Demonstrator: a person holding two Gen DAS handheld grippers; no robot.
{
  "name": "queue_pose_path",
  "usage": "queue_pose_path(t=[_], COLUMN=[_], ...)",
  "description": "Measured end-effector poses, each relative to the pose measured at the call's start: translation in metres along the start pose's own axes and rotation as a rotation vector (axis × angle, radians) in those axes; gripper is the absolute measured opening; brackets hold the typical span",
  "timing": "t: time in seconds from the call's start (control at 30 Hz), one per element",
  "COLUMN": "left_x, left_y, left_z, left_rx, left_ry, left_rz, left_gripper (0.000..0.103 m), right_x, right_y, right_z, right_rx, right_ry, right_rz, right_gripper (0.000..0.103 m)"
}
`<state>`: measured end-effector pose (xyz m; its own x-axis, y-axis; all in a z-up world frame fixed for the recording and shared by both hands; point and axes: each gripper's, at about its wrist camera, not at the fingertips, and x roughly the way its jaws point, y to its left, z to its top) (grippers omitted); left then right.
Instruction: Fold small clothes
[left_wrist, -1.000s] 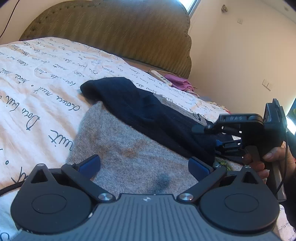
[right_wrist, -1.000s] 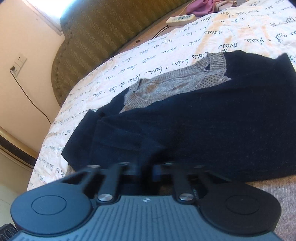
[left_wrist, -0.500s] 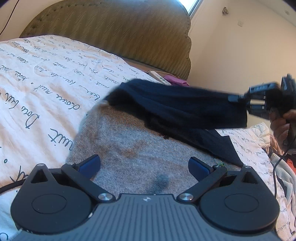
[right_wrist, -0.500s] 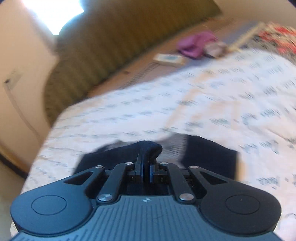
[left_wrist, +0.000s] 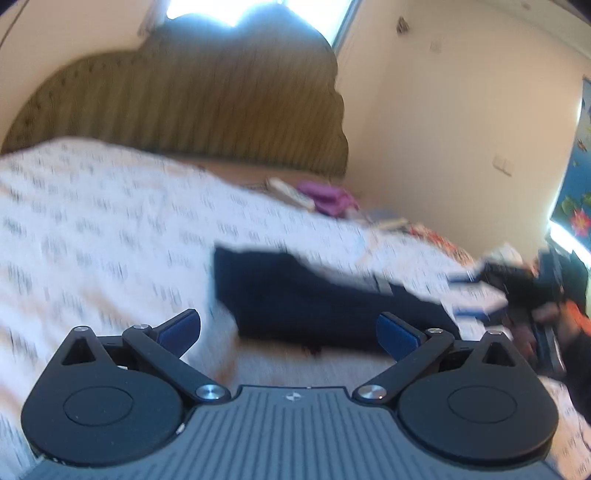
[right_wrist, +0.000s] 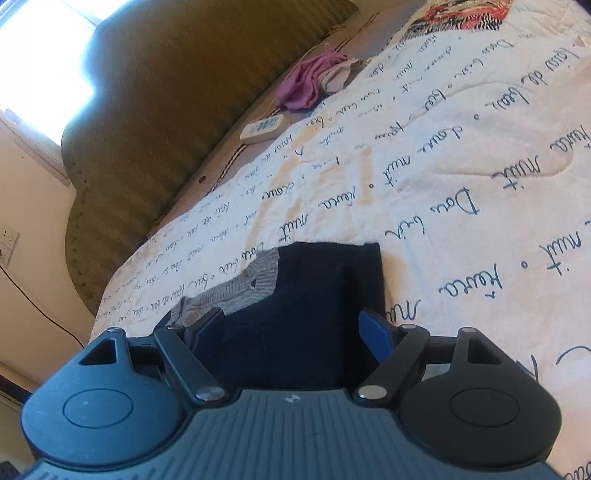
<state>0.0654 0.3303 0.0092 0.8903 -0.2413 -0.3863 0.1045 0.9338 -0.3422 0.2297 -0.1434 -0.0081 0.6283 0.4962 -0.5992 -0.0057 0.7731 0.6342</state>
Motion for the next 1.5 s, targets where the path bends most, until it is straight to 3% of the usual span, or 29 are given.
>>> queue_pose_path(t=[0.07, 0.13, 0.2, 0.27, 0.33, 0.37, 0.4, 0.43, 0.53, 0.6, 0.7, 0.83, 0.9, 0.97, 1.03, 1.07, 1.1, 1.13, 1.2, 1.23, 1.3, 1.37, 1.47, 1.5], left_x=[0.025, 0.061, 0.099, 0.132, 0.155, 0.163, 0.169, 0.175, 0.184, 0.187, 0.190, 0.177, 0.148, 0.108, 0.081, 0.073, 0.071, 0.071, 0.080, 0.084, 0.096, 0.088, 0.076, 0.068], left_y=[0.014, 0.027, 0.041, 0.055, 0.059, 0.056, 0.051, 0.044, 0.029, 0.017, 0.003, 0.000, 0.002, 0.001, -0.011, -0.021, -0.031, -0.041, -0.061, -0.067, -0.070, -0.072, -0.067, -0.066], left_z=[0.022, 0.036, 0.045, 0.046, 0.043, 0.041, 0.039, 0.038, 0.035, 0.028, 0.013, 0.020, 0.030, 0.034, 0.028, 0.021, 0.012, 0.003, -0.021, -0.032, -0.055, -0.062, -0.056, -0.057], left_rx=[-0.035, -0.047, -0.086, -0.143, -0.139, -0.110, -0.062, -0.008, 0.094, 0.200, 0.353, 0.387, 0.343, 0.265, 0.226, 0.222, 0.233, 0.251, 0.295, 0.311, 0.353, 0.374, 0.322, 0.297], left_ry=[-0.001, 0.051, 0.142, 0.243, 0.308, 0.310, 0.301, 0.304, 0.309, 0.299, 0.240, 0.228, 0.185, 0.124, 0.089, 0.085, 0.093, 0.107, 0.150, 0.186, 0.271, 0.239, 0.298, 0.317], left_rz=[0.068, 0.135, 0.206, 0.237, 0.224, 0.233, 0.247, 0.264, 0.278, 0.305, 0.359, 0.410, 0.410, 0.343, 0.288, 0.260, 0.236, 0.222, 0.214, 0.205, 0.214, 0.232, 0.217, 0.207], left_gripper=[0.103, 0.101, 0.097, 0.087, 0.073, 0.073, 0.067, 0.052, 0.022, 0.019, 0.019, 0.018, 0.021, 0.022, 0.047, 0.053, 0.065, 0.068, 0.067, 0.068, 0.070, 0.077, 0.089, 0.094], right_x=[0.007, 0.012, 0.015, 0.019, 0.020, 0.019, 0.017, 0.013, 0.005, 0.016, 0.008, -0.029, -0.051, -0.060, -0.049, -0.039, -0.028, -0.016, 0.000, -0.001, -0.005, -0.013, -0.026, -0.030], right_y=[-0.005, -0.006, -0.003, 0.000, 0.000, 0.000, 0.002, 0.004, 0.005, -0.008, -0.016, -0.001, 0.011, 0.026, 0.043, 0.052, 0.060, 0.067, 0.070, 0.070, 0.071, 0.073, 0.075, 0.076], right_z=[-0.005, -0.013, -0.019, -0.022, -0.021, -0.020, -0.020, -0.020, -0.020, -0.024, -0.025, -0.037, -0.053, -0.072, -0.092, -0.103, -0.113, -0.125, -0.140, -0.147, -0.154, -0.161, -0.182, -0.191], right_rx=[0.008, -0.004, -0.038, -0.092, -0.126, -0.130, -0.144, -0.162, -0.186, -0.172, -0.086, -0.105, -0.155, -0.202, -0.236, -0.273, -0.319, -0.358, -0.382, -0.395, -0.394, -0.396, -0.445, -0.466], right_ry=[0.029, 0.042, 0.052, 0.063, 0.070, 0.077, 0.072, 0.061, 0.044, 0.075, 0.041, -0.006, -0.033, -0.037, -0.021, -0.014, -0.012, -0.007, 0.000, -0.046, -0.057, -0.060, -0.057, -0.056], right_rz=[-0.011, -0.007, -0.026, -0.086, -0.106, -0.103, -0.107, -0.107, -0.112, -0.160, -0.095, -0.083, -0.040, 0.000, -0.018, -0.044, -0.080, -0.133, -0.201, -0.209, -0.218, -0.237, -0.265, -0.276], right_gripper=[0.079, 0.074, 0.059, 0.025, 0.012, 0.007, 0.005, 0.004, 0.004, 0.003, 0.005, 0.019, 0.022, 0.030, 0.040, 0.043, 0.043, 0.043, 0.044, 0.049, 0.055, 0.063, 0.077, 0.078])
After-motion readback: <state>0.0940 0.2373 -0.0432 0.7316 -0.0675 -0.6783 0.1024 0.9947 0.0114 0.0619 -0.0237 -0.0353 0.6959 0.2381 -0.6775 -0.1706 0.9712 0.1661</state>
